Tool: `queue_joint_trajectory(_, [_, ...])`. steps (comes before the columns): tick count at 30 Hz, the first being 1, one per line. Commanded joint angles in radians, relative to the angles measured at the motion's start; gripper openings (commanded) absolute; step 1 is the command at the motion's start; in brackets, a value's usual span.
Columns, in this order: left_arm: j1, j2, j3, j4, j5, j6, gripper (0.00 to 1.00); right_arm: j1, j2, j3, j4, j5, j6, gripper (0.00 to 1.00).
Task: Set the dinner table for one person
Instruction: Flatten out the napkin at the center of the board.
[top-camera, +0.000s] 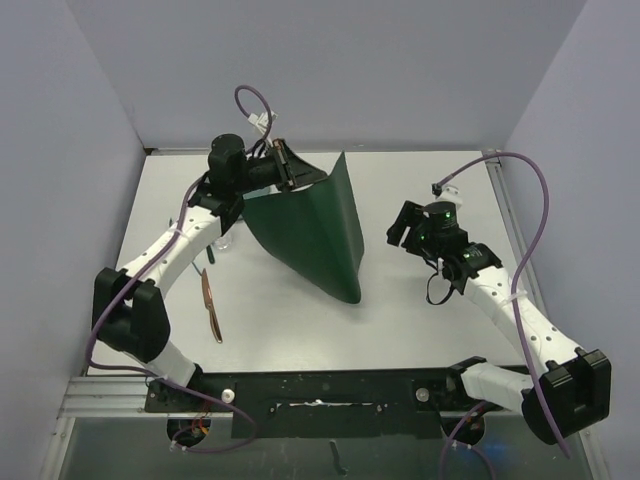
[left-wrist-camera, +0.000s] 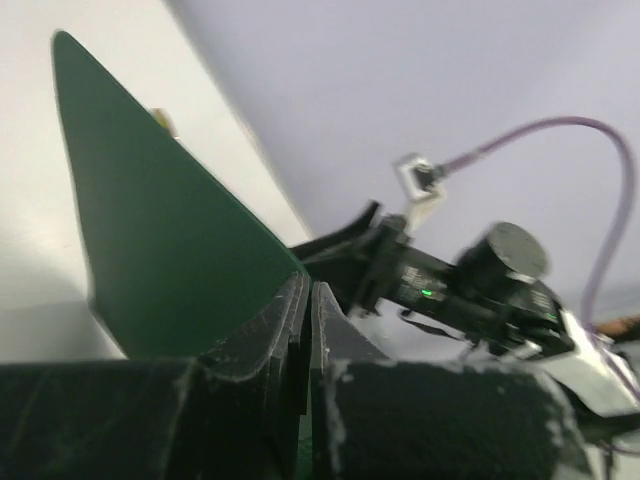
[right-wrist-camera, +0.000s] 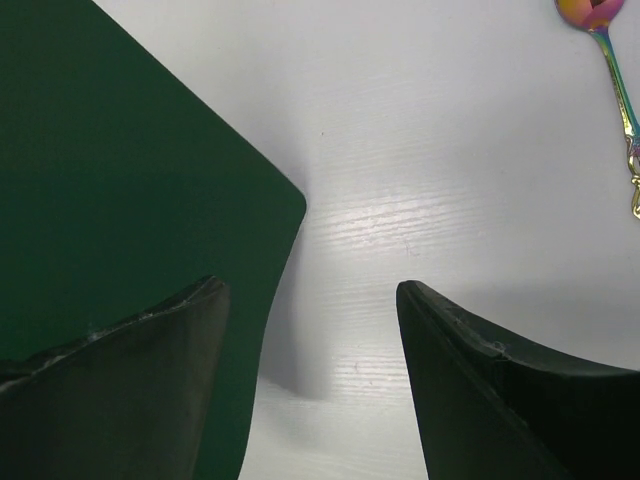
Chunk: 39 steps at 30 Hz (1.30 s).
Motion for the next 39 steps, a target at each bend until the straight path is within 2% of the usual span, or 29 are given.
queue_joint_trajectory(1, [-0.008, 0.001, 0.141, -0.354, -0.183, 0.290, 0.00, -0.009, -0.028, 0.041, 0.036, 0.017, -0.015, 0.69])
queue_joint_trajectory(6, [-0.020, 0.052, 0.214, -0.540, -0.363, 0.411, 0.00, -0.007, -0.017, 0.051, 0.038, 0.009, -0.011, 0.69])
queue_joint_trajectory(11, [-0.085, 0.174, 0.350, -0.731, -0.541, 0.528, 0.00, -0.008, -0.016, 0.060, 0.033, 0.005, -0.011, 0.69])
queue_joint_trajectory(17, [-0.205, 0.419, 0.651, -0.966, -0.762, 0.632, 0.00, -0.009, -0.031, 0.076, 0.014, 0.013, -0.017, 0.69])
queue_joint_trajectory(21, [-0.239, 0.519, 0.761, -1.025, -0.784, 0.652, 0.00, -0.011, -0.053, 0.077, -0.001, 0.027, -0.022, 0.69])
queue_joint_trajectory(26, [-0.272, 0.614, 0.871, -1.142, -0.948, 0.681, 0.00, -0.011, -0.064, 0.073, -0.018, 0.034, -0.025, 0.69])
queue_joint_trajectory(32, [-0.272, 0.647, 0.909, -1.166, -1.061, 0.693, 0.00, -0.011, -0.046, 0.049, -0.007, 0.013, -0.016, 0.68])
queue_joint_trajectory(36, [-0.275, 0.721, 1.025, -1.269, -1.132, 0.716, 0.00, -0.011, -0.022, 0.050, -0.004, -0.002, -0.012, 0.68])
queue_joint_trajectory(39, [-0.279, 0.750, 1.039, -1.316, -1.180, 0.726, 0.00, -0.010, -0.014, 0.052, 0.001, -0.006, -0.011, 0.68])
